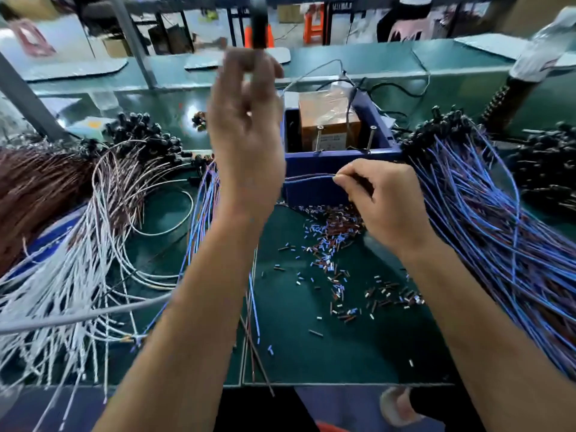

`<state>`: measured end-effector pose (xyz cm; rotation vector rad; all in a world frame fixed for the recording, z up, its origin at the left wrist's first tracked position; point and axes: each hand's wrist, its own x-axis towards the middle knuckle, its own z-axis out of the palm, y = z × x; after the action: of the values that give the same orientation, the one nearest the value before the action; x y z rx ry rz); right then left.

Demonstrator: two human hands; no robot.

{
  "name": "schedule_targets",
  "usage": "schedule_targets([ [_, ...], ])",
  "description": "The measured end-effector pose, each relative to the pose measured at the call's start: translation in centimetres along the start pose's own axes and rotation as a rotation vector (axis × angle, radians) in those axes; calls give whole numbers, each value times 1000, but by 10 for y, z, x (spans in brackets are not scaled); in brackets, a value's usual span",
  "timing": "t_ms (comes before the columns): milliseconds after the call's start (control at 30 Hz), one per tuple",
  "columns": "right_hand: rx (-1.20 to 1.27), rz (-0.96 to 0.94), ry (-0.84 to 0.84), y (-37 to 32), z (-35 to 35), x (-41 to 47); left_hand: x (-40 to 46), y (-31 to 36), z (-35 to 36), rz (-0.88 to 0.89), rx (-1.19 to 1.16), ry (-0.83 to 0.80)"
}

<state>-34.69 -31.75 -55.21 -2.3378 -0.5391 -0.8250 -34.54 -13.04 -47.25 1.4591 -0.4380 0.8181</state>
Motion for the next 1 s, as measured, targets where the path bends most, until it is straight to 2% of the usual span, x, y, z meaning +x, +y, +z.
schedule_targets([
  [100, 14, -43, 81, 14, -1, -10, -48, -21, 23, 209, 420, -314],
  [200, 65, -50, 153, 14, 3, -18, -68, -39, 24, 216, 535, -445],
  [400, 95, -7, 81, 8, 14, -27, -79, -59, 19, 140, 649, -413],
  [533, 117, 101, 44, 9, 13, -28, -82, -67, 12, 94, 720, -345],
  [633, 201, 189, 84, 11, 9, -28, -82, -71, 9, 73, 777, -266],
  [700, 235, 243, 98, 13, 9, -27, -82, -72, 10, 56, 765, -261],
  [867, 316, 308, 16, 12, 9, -28, -88, -68, 19, 79, 555, -427],
  [1000, 335, 322, 80, 13, 7, -29, -86, -73, 18, -77, 373, -402],
])
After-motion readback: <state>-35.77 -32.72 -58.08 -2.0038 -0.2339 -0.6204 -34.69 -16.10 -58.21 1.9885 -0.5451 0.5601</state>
